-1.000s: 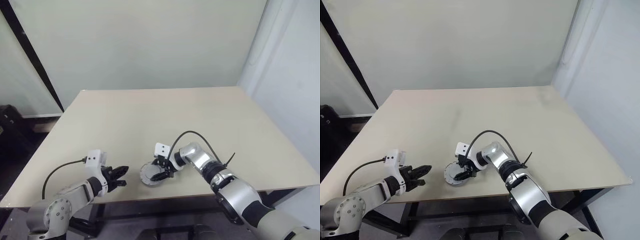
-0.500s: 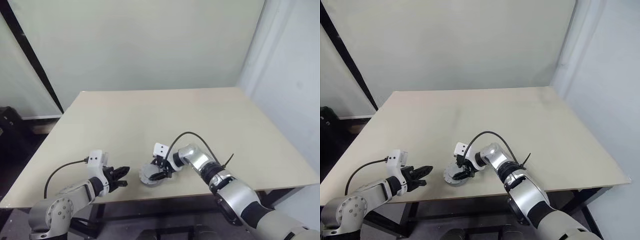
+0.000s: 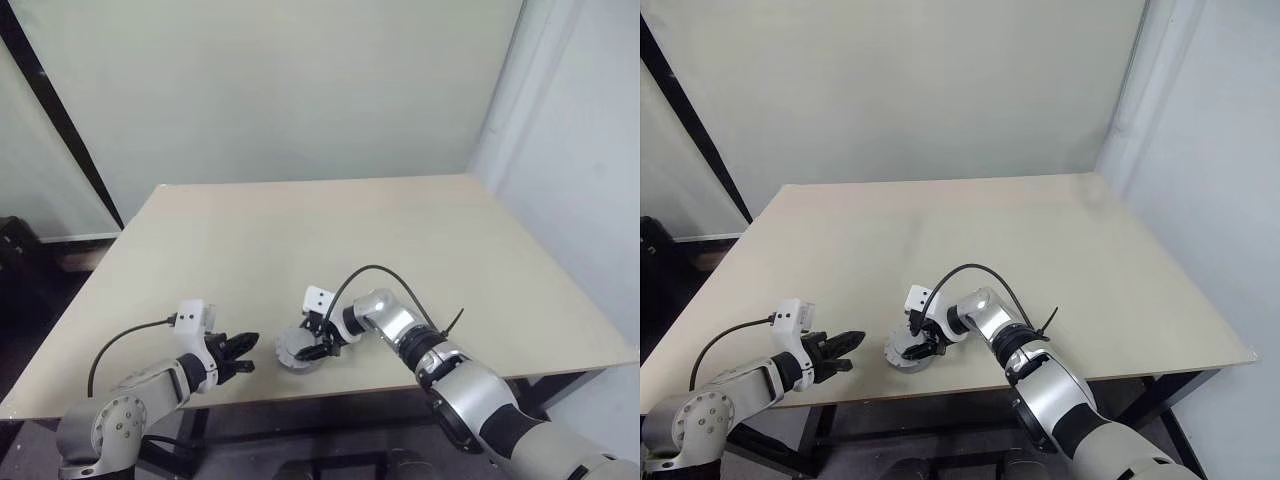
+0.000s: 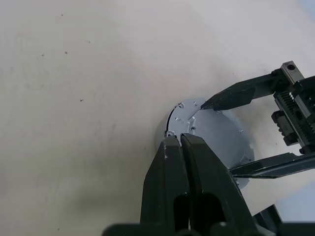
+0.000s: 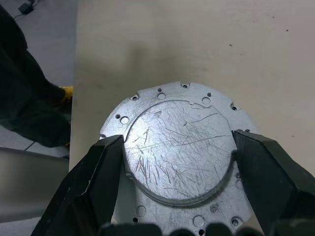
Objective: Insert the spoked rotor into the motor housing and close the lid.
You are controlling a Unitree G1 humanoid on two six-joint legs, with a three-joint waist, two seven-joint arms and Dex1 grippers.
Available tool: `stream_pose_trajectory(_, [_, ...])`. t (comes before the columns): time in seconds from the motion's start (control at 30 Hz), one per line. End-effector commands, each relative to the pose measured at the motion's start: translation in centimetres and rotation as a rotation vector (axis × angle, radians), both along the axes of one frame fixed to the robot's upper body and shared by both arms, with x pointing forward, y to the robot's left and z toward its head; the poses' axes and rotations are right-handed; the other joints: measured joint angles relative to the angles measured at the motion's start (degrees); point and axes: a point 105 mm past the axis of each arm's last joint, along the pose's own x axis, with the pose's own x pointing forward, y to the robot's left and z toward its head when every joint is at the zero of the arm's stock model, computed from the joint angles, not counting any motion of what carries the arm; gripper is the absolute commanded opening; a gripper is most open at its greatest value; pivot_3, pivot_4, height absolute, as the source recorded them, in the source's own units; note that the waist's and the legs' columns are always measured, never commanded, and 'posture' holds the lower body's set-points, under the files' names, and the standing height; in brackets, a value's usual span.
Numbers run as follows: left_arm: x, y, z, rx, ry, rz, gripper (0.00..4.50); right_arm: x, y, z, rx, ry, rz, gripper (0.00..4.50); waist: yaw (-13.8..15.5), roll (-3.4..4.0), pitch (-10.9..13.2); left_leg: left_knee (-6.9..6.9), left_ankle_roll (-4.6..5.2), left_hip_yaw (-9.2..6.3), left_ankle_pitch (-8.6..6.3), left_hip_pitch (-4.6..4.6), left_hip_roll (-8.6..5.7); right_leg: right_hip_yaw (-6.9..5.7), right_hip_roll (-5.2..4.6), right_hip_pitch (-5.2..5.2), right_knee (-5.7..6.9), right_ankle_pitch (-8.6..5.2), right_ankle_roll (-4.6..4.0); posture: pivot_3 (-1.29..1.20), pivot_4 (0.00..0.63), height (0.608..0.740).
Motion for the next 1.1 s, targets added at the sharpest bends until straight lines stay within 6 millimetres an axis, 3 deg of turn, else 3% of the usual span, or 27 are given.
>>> stream_pose_trajectory(0.03, [0.8, 0.8, 1.5, 0.018, -0.064, 0.024, 0.00, 0.3, -0.5, -0.8, -0.046, 0.000, -0.046, 3.29, 0.00, 0.00, 0.00, 0.00, 0.00, 0.00, 0.00, 0.00, 0.00, 0.00, 0.00, -0.01, 0.00, 0.00, 0.00, 0.00, 0.000, 0.740])
stream_pose_trajectory(0.6, [1.3, 2.5, 2.5, 0.020, -0.098, 0.047, 0.00, 0.3, -0.6, -0.9, -0.050, 0.003, -0.056, 3.29, 0.02, 0.07, 0.04, -0.01, -0.01, -0.04, -0.01, -0.04, 0.02, -0.10, -0.02, -0.25, -0.07, 0.00, 0.00, 0.00, 0.000, 0.740])
stream_pose_trajectory(1.1, [2.1, 1.6, 3.3, 0.051, -0.155, -0.042, 0.00, 0.0, -0.7, -1.5, -0.069, -0.013, -0.056, 3.29, 0.00, 0.22, 0.14, -0.09, -0.01, -0.04, -0.01, -0.05, 0.04, -0.13, -0.02, -0.28, -0.17, 0.00, 0.00, 0.00, 0.000, 0.740])
